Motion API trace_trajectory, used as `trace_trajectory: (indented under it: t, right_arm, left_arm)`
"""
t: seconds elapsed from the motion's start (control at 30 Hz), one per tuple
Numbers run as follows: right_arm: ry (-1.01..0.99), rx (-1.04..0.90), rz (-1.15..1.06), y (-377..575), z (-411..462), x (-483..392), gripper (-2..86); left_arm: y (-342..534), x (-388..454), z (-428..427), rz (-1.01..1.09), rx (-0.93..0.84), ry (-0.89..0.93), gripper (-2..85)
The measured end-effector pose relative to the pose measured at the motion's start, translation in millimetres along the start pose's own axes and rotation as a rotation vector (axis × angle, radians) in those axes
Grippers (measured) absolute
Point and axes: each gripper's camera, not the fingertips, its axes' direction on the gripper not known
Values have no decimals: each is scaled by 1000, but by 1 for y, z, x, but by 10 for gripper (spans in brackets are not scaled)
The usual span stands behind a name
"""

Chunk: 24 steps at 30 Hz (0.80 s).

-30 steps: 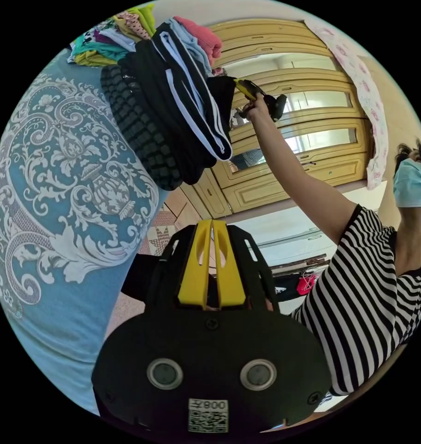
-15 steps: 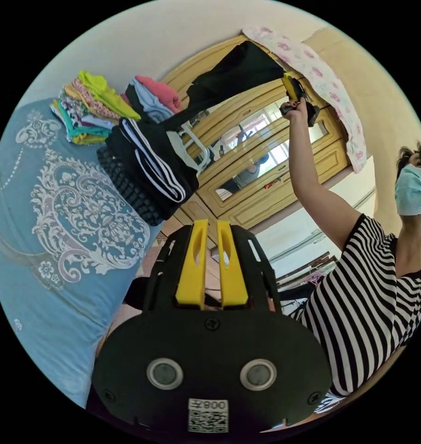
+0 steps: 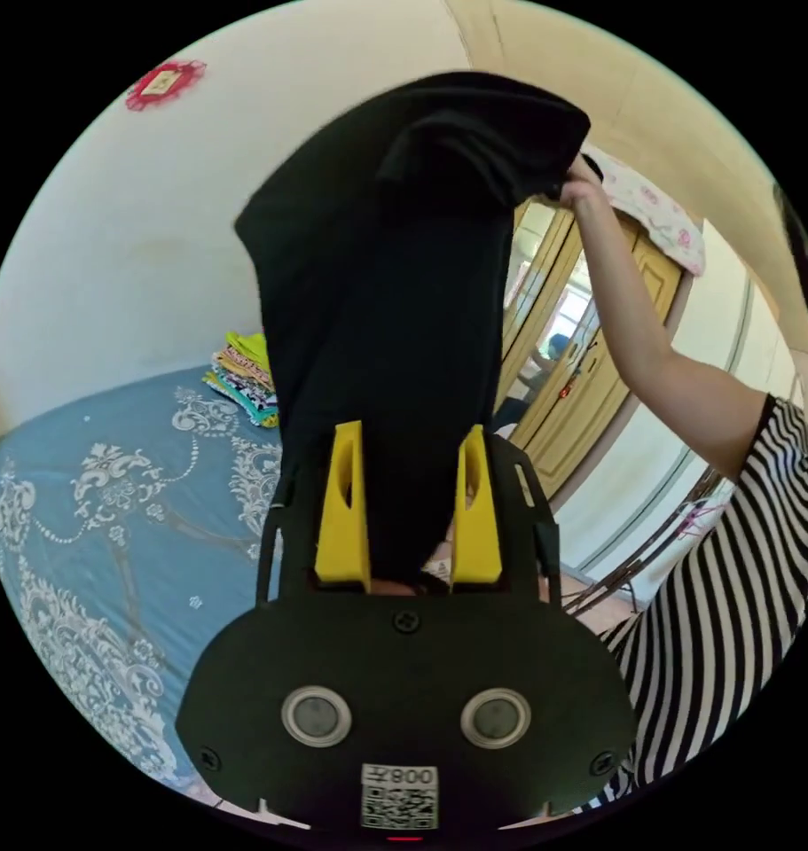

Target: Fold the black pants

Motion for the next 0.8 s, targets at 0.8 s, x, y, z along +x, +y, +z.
trace_trajectory:
  t: [0.8]
  right_arm:
    - [-152,-137,343,239,177,59,8]
  left_arm:
    - [37,127,-473,53,73,-765,12]
